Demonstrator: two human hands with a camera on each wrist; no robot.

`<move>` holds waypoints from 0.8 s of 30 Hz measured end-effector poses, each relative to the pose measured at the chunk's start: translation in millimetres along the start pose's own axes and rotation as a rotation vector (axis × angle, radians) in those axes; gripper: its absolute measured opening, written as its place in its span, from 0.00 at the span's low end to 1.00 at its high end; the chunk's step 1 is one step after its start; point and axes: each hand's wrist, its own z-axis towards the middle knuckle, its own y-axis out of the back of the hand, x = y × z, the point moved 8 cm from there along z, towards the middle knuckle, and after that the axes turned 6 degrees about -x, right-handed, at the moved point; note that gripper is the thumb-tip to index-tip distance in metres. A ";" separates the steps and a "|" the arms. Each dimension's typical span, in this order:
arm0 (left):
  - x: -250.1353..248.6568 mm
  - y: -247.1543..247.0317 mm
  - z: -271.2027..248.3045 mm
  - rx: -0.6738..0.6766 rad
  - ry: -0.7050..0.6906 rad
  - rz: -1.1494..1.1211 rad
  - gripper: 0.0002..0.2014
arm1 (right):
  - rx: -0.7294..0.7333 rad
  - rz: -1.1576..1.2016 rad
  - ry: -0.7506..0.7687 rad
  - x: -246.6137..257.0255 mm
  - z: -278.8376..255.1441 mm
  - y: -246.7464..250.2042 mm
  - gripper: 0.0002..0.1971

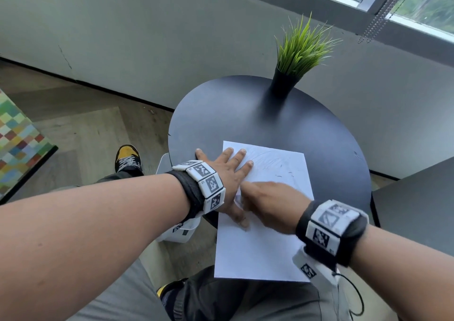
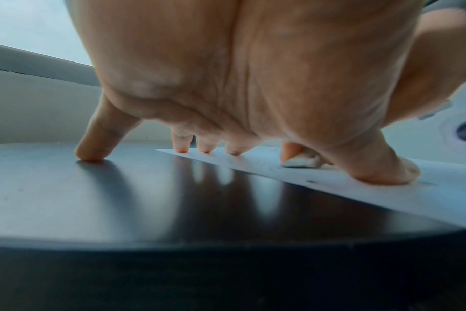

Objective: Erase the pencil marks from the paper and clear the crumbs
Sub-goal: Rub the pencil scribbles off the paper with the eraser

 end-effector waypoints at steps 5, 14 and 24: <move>-0.5 -2.9 0.2 -0.019 -0.001 0.008 0.73 | -0.209 -0.003 -0.236 -49.1 17.2 24.8 0.08; 0.2 -4.0 1.8 -0.017 0.000 0.009 0.73 | -0.177 0.008 -0.258 -57.3 8.9 22.1 0.09; -0.7 -4.8 2.3 -0.022 0.002 0.015 0.72 | -0.158 0.018 -0.224 -43.8 0.5 19.2 0.11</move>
